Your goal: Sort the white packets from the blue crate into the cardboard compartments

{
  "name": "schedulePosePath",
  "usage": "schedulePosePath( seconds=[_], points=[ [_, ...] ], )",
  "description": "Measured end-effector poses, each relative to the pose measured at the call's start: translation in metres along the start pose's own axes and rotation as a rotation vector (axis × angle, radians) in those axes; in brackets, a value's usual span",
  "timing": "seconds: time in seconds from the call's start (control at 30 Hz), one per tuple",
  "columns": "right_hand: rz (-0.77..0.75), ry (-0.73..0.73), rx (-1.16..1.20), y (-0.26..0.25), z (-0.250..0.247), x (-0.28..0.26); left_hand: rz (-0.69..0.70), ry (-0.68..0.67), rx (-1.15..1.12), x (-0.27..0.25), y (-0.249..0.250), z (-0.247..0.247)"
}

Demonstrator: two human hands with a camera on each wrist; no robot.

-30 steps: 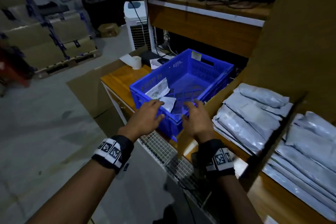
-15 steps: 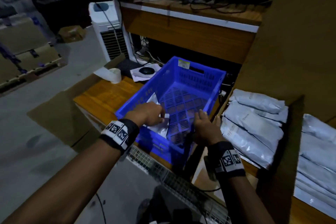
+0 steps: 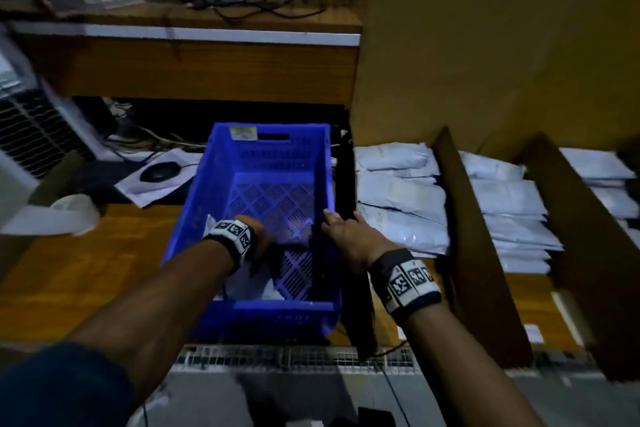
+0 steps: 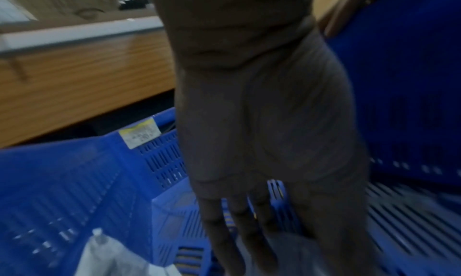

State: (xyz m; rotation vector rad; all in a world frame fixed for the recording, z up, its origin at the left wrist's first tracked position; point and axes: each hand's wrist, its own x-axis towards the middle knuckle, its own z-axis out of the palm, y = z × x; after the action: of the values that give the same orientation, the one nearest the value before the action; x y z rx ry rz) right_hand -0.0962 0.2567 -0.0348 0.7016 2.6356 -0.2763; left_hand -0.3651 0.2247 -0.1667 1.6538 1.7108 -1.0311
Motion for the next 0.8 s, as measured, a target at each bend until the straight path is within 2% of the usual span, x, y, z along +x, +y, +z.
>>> schedulePosePath(
  seconds=[0.1,0.17,0.2,0.27,0.3,0.37,0.47,0.6,0.7,0.8],
  points=[
    [0.047,-0.046,0.014,-0.007,-0.001,0.001,-0.016,0.141,0.047,0.086,-0.03,0.043],
    [0.07,-0.06,0.019,-0.01,-0.001,0.003,0.015,0.236,-0.004,0.104,-0.037,0.056],
    [0.079,-0.061,0.021,-0.011,0.0,0.005,0.053,0.257,-0.078,0.089,-0.033,0.051],
    [0.094,-0.058,0.031,-0.013,0.002,0.006,0.138,0.129,-0.189,-0.003,-0.008,0.012],
    [0.102,-0.057,0.042,-0.014,0.002,0.006,0.117,0.117,-0.213,-0.035,-0.005,-0.003],
    [0.126,-0.036,0.074,-0.016,0.003,0.006,0.099,0.243,-0.227,-0.075,-0.007,-0.023],
    [0.172,0.054,0.204,-0.017,0.001,0.001,0.036,0.514,-0.257,-0.116,-0.029,-0.041],
    [0.101,0.274,0.715,-0.02,-0.012,-0.014,0.145,0.722,-0.445,-0.169,-0.052,-0.056],
    [-0.03,0.252,1.249,-0.036,-0.033,-0.027,0.187,0.829,-0.575,-0.198,-0.056,-0.052],
    [-0.101,0.329,1.412,-0.053,-0.05,-0.042,0.2,0.926,-0.666,-0.218,-0.047,-0.048]
  ],
)
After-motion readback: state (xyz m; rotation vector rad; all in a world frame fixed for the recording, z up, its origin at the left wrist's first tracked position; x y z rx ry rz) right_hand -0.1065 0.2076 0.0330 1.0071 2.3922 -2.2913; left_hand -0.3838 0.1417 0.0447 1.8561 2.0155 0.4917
